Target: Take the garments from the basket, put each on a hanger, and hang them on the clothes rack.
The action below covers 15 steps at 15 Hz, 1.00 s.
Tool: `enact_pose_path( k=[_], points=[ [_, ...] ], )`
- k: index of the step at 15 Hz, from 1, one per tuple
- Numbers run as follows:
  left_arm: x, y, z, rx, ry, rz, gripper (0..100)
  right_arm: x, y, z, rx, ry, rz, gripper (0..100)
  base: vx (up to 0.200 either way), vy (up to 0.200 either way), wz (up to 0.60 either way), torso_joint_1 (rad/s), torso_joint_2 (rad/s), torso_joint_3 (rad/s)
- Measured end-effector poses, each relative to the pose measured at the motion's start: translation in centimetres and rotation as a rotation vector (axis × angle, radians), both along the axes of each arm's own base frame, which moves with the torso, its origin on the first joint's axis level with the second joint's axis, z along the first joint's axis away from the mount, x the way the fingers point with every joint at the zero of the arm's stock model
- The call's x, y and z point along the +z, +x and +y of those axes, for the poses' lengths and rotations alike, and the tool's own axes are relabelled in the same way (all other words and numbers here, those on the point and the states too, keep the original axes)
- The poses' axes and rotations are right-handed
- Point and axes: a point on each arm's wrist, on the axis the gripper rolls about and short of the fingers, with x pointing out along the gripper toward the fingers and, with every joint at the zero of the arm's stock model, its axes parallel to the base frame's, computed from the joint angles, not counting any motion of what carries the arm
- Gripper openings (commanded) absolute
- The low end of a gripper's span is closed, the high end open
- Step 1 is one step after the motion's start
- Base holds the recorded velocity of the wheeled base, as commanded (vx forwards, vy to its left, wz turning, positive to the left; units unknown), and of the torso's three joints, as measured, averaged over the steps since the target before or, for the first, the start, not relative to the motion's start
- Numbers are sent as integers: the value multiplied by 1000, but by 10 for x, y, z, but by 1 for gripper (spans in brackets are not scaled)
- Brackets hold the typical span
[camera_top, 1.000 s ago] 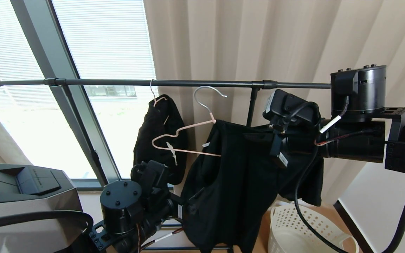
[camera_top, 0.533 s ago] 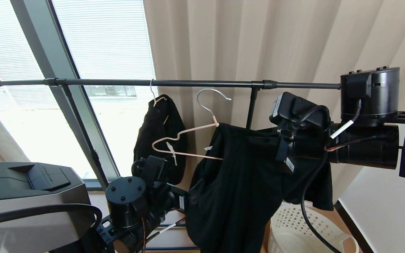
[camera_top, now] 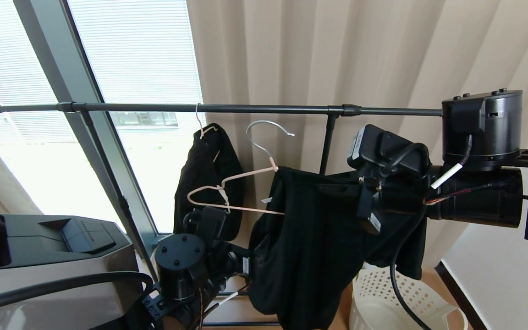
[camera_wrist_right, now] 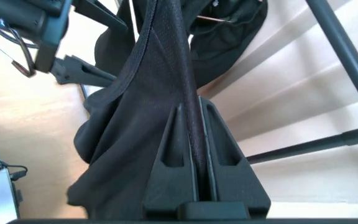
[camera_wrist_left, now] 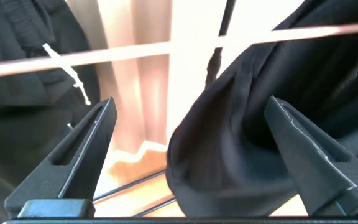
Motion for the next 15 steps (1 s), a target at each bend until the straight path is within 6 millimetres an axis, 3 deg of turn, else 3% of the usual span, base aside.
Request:
enact_pose_path(
  k=[8, 9, 15],
  points=[
    [-15, -4, -1, -13, 54, 29, 100, 11, 9, -16, -98, 65, -44, 0, 0, 0, 0, 0, 0, 0],
    [-15, -4, -1, -13, 55, 30, 0, 11, 10, -18, -107, 65, -46, 0, 0, 0, 0, 0, 0, 0],
    [-14, -1, 2, -3, 62, 21, 0, 10, 19, -34, -173, 67, -43, 0, 0, 0, 0, 0, 0, 0]
  ],
)
